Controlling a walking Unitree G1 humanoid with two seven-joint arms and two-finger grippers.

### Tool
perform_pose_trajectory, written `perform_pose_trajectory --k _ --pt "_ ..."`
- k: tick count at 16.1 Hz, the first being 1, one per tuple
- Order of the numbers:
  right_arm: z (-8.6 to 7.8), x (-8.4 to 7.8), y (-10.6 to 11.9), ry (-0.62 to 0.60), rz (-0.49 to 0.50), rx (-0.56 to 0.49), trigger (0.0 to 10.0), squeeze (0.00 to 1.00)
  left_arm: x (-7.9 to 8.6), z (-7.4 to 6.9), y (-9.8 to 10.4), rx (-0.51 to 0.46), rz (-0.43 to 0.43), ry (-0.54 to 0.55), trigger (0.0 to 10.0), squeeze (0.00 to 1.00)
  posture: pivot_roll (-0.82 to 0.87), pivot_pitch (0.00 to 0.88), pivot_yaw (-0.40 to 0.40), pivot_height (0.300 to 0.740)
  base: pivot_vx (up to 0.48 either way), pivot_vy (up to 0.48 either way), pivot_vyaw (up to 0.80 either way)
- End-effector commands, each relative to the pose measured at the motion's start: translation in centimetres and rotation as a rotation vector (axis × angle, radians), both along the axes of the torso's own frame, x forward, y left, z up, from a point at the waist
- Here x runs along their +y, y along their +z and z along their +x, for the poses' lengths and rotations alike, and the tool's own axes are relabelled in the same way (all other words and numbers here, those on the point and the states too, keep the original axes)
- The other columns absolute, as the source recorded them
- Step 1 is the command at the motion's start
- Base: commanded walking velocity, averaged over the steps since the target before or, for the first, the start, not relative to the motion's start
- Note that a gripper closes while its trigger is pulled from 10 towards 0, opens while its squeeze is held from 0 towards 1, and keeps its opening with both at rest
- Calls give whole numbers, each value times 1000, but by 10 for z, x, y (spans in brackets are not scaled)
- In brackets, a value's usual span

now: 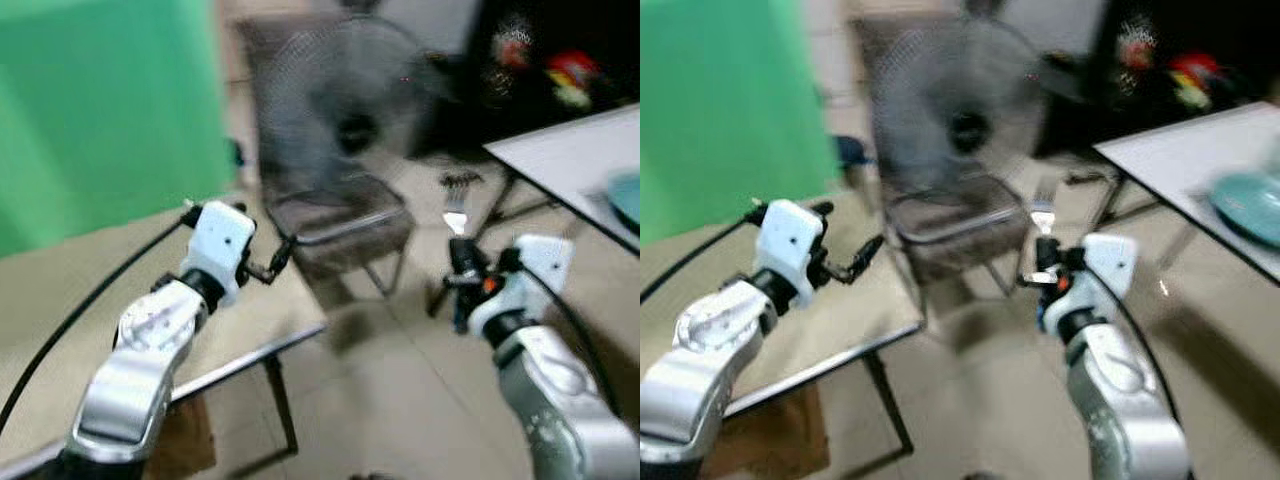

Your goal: Setting the table

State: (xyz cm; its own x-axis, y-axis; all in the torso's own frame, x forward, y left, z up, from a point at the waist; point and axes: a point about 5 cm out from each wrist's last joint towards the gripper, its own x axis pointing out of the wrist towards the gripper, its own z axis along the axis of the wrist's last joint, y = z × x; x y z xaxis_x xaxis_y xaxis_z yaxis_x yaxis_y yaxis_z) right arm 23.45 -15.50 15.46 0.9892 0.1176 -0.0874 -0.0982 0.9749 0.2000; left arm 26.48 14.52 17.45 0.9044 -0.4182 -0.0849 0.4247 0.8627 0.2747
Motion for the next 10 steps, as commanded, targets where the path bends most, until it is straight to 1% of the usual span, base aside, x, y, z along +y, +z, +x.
perform_pose_trajectory --k 1,2,3,4,6,7,10 --pt "-1 -3 3 -23 -10 -24 10000 0 -1 4 4 0 6 -19 10000 0 14 0 49 740 0 0 -781" --pt "-1 -4 3 -32 -18 -28 10000 0 -1 4 5 0 10 -24 10000 0 12 0 53 740 0 0 -781" --pt "-1 -6 5 -50 -30 -36 10000 0 -2 6 7 -5 -8 -12 10000 0 5 0 38 740 0 0 -781" --pt "0 -9 5 -60 -44 -37 10000 0 -2 8 6 0 -56 27 10000 0 -7 0 20 740 0 0 -781" --pt "1 -12 10 -68 -87 -50 10000 0 1 13 2 -34 -85 160 10000 0 -27 0 -6 740 0 0 -781" --pt "1 -12 10 -71 -93 -53 10000 0 1 13 2 -34 -89 169 10000 0 -28 0 -9 740 0 0 -781" --pt "3 -10 9 -83 -117 -54 10000 0 -1 13 -3 -23 -75 152 10000 0 -37 0 -4 740 0 0 -781"
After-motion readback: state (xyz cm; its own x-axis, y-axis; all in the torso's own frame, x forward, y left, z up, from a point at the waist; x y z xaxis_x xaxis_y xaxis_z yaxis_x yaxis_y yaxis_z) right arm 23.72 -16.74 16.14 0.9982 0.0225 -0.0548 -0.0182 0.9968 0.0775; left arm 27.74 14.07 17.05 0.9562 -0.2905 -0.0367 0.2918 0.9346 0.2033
